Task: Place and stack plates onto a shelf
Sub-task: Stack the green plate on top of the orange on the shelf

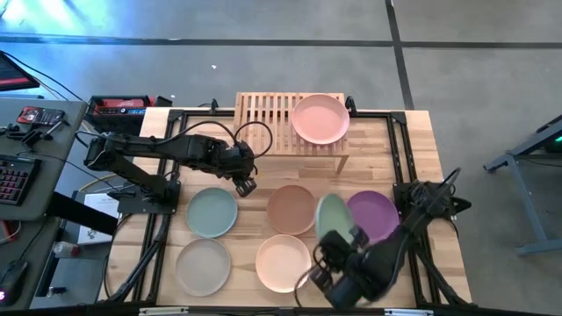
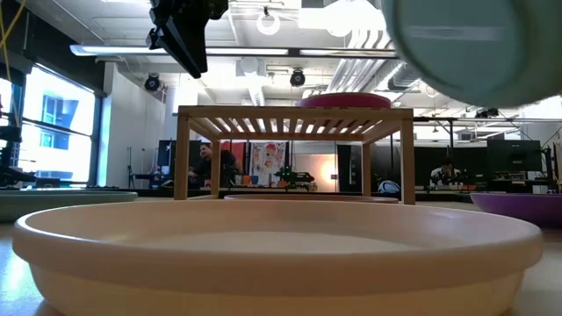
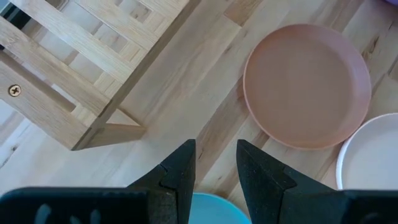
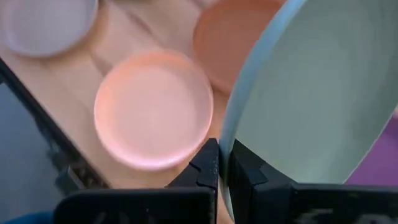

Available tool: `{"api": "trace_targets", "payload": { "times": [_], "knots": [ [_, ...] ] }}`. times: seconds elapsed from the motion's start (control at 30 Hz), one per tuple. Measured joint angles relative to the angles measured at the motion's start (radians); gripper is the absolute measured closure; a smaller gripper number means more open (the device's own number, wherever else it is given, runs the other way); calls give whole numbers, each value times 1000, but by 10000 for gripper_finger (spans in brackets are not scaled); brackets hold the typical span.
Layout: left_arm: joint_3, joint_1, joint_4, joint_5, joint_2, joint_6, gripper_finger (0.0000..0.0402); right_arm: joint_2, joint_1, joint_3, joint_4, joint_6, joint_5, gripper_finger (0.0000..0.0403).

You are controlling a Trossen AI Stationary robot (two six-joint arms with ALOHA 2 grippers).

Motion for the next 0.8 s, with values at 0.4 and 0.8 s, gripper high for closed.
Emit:
{"api": "trace_targets", "payload": {
  "times": [0.4, 0.8],
  "knots": [
    [0, 0, 0, 0, 0, 35, 296, -154, -244, 0, -1, -457, 122, 403],
    [0, 0, 1, 0, 0, 35, 296, -213, -566, 0, -1, -960, 117, 403]
  ]
}}
